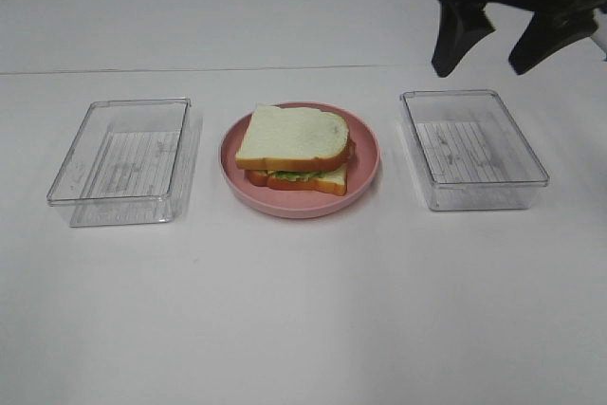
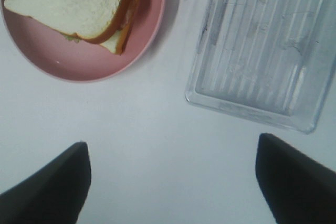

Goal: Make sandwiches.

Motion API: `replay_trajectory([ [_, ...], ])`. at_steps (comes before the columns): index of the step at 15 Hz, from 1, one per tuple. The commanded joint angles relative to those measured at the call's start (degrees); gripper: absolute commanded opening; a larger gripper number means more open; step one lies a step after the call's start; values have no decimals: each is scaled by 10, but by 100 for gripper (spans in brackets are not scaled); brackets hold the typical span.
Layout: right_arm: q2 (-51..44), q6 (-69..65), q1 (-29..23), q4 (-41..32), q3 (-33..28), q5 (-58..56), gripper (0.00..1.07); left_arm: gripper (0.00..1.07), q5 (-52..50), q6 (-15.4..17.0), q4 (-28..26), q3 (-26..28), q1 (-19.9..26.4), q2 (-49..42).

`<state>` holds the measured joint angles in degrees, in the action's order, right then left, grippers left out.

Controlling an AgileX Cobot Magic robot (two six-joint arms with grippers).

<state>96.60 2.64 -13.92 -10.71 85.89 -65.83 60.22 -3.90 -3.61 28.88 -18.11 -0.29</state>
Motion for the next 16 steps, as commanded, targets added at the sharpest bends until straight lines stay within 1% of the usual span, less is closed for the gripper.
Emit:
replay_trajectory([
  [1,-50,-3,-2,23,-2,-38,81,75,-2,-1,-5,-3,2,-14],
  [2,-110,-3,-2,40,-2,-70,80,75,-2,-1,-5,-3,2,-14],
  [3,-138,-3,-2,47,-7,-81,80,75,-2,-1,-5,-3,2,-14],
  [4,-171,-3,-2,51,-25,-80,80,75,-2,-1,-5,-3,2,-14],
  [6,-253,-3,-2,55,-89,-79,80,75,-2,-1,-5,-3,2,-14],
  [7,-270,-3,-2,55,-109,-79,80,75,-2,-1,-5,-3,2,-14],
  [9,-360,-3,-2,55,-187,-79,80,75,-2,-1,-5,-3,2,-14],
  [10,-459,-5,-2,55,-287,-79,80,75,-2,-1,-5,-3,2,-14],
  [11,-486,-5,-2,55,-313,-78,80,75,-2,-1,-5,-3,2,-14],
  [13,-587,-5,-2,57,-406,-69,80,75,-2,-2,-6,-3,2,-14],
  [14,-643,-5,-2,61,-453,-52,80,75,-2,-2,-6,-3,2,-14],
  [16,-741,2,-2,71,-525,-4,80,75,-2,-3,-6,-3,2,-14],
])
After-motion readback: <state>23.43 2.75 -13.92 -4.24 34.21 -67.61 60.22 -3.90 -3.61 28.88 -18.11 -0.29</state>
